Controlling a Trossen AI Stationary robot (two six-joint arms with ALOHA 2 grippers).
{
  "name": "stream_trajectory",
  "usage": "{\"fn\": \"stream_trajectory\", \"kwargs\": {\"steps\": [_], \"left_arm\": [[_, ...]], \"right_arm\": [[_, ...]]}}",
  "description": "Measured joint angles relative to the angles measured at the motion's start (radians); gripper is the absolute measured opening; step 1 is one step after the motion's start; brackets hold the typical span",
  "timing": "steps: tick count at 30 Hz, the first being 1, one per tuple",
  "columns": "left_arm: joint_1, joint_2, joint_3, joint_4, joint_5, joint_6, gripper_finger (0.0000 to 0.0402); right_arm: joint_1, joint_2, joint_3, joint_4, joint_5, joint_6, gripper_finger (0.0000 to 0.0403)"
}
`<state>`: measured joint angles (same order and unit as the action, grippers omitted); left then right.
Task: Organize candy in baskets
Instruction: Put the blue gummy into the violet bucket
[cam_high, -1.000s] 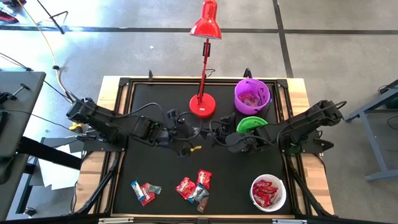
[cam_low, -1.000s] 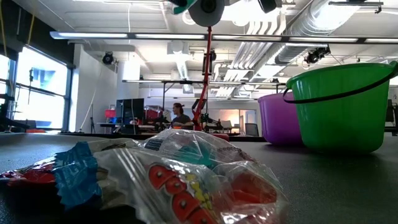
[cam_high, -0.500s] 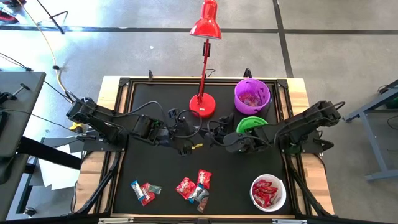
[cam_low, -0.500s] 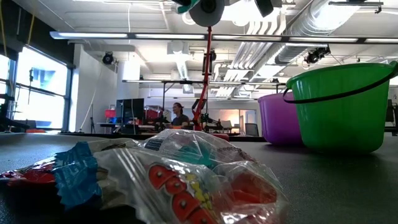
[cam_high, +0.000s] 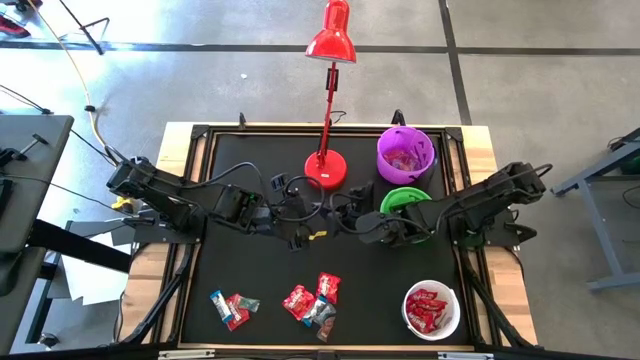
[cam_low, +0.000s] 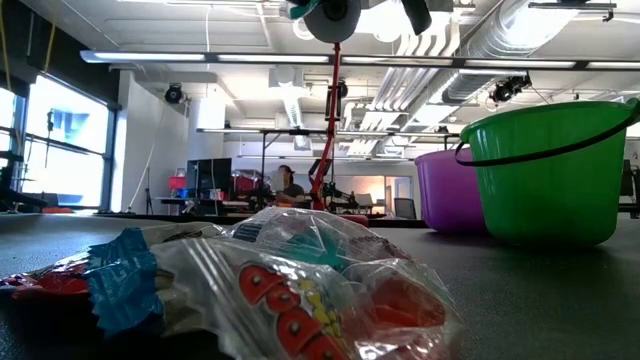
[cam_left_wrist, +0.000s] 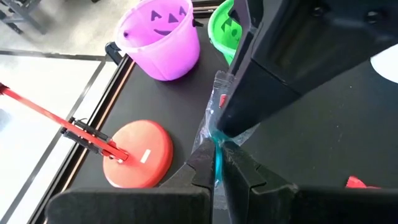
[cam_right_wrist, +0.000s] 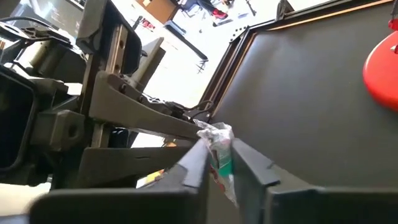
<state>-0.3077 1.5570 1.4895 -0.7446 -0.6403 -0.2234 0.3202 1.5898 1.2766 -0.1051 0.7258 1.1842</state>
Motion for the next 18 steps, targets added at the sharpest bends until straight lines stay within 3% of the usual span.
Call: {"fn": "stream_trajectory", "kwargs": {"steps": [3,18], "left_arm": [[0.000,0.000,0.000,-0.003,0.000,0.000,0.0007],[0.000,0.000,0.001,-0.009,0.000,0.027,0.0013]], "right_arm": [[0.000,0.000,0.000,-0.002,0.001,-0.030,0.0010],[-0.002,0.000,0.000,0.000,0.004,-0.040,0.0005]]}}
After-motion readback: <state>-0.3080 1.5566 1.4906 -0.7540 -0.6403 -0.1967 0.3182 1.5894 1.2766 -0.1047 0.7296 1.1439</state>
